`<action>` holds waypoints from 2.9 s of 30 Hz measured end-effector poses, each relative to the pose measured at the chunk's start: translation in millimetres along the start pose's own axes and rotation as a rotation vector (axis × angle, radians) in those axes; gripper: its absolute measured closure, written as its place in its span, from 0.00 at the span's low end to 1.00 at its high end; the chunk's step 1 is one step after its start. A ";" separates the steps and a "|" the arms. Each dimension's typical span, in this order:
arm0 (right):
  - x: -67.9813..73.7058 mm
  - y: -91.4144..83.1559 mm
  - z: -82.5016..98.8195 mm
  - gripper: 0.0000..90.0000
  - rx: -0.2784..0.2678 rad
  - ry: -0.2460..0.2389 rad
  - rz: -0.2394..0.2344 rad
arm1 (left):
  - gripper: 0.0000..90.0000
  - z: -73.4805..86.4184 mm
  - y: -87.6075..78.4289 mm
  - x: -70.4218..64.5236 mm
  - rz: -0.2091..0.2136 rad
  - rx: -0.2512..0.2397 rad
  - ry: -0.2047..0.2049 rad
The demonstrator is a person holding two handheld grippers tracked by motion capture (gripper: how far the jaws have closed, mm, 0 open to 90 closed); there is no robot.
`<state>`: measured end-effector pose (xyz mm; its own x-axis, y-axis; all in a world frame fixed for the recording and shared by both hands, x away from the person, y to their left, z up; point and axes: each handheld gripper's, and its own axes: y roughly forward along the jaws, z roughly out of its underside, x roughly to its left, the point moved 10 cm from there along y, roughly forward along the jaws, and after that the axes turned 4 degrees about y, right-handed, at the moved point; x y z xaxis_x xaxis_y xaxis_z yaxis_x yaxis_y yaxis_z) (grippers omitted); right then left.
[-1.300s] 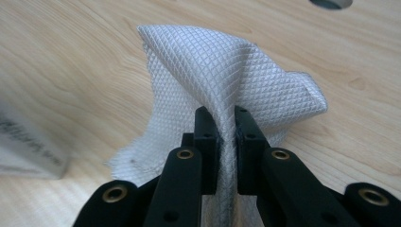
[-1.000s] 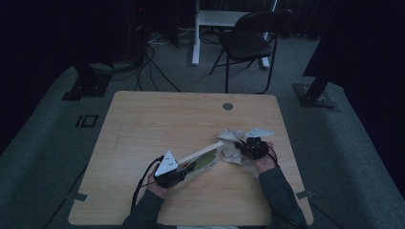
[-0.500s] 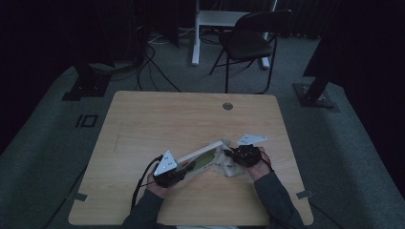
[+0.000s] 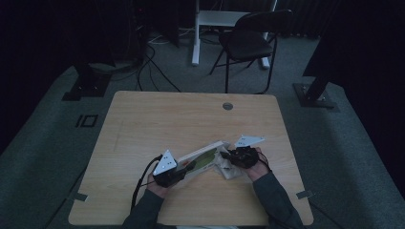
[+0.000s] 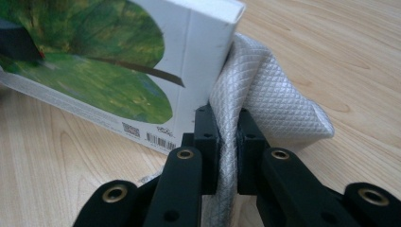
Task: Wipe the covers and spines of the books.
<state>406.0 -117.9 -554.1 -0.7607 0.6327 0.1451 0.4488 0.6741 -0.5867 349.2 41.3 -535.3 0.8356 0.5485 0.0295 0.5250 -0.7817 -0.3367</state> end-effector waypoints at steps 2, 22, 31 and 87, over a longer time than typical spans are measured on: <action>1.1 1.5 0.9 0.92 0.007 -0.007 -0.010 | 0.87 -0.4 -0.9 0.7 0.003 -0.002 -0.005; 6.7 2.9 3.4 0.93 0.016 -0.048 -0.057 | 0.86 -3.3 0.4 -0.1 0.029 -0.021 -0.023; 5.9 2.8 4.4 0.93 0.008 -0.039 -0.068 | 0.85 -6.6 4.3 0.1 0.035 -0.040 -0.025; 15.7 -45.4 -40.5 0.93 -0.130 -0.092 0.013 | 0.87 -8.3 8.8 -9.3 -0.034 0.010 0.085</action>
<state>392.6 -123.2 -493.0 -0.7917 0.6078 0.0610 0.5110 0.7136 -0.4792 347.5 26.9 -530.8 0.8280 0.5477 0.1205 0.5524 -0.7595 -0.3435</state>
